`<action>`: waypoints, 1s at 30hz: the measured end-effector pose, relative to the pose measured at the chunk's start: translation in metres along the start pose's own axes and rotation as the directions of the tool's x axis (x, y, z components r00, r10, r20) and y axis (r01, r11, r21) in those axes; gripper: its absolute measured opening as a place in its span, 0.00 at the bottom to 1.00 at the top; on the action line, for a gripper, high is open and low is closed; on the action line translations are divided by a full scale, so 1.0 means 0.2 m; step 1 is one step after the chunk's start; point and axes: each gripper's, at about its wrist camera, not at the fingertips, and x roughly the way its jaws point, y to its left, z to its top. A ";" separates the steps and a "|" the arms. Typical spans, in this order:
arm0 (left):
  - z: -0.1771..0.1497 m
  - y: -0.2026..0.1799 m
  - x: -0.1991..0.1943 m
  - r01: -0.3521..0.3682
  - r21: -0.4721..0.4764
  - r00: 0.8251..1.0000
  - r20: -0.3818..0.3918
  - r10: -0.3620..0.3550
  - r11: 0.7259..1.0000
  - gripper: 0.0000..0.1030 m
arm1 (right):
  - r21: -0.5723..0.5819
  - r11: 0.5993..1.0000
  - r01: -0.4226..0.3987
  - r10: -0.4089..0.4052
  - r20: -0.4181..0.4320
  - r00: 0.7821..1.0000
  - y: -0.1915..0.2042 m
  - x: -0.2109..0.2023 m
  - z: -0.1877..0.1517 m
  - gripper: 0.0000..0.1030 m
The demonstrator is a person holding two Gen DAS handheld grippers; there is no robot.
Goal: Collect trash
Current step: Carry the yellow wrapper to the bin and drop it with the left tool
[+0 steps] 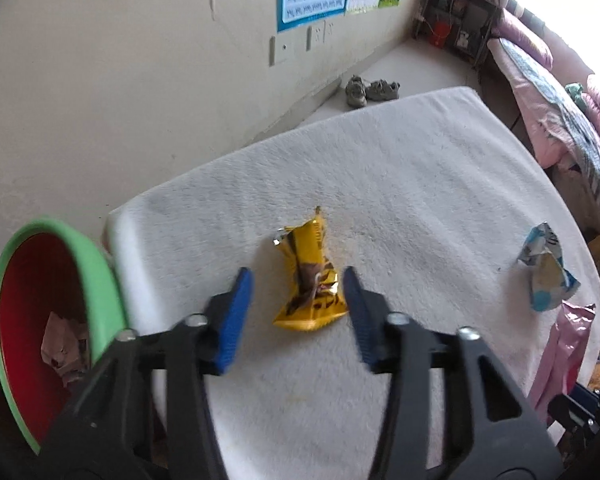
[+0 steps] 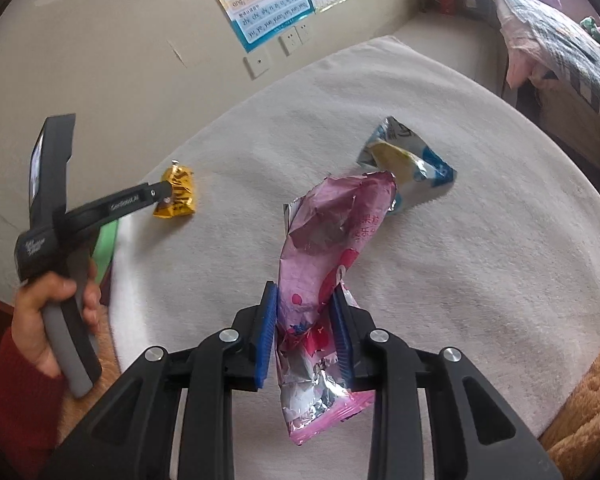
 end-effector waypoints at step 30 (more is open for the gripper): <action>-0.39 0.71 -0.63 -0.170 -0.209 0.964 0.170 0.206 0.963 0.09 | -0.114 0.993 -0.025 0.021 -0.033 0.999 0.20 0.10 -0.03 0.26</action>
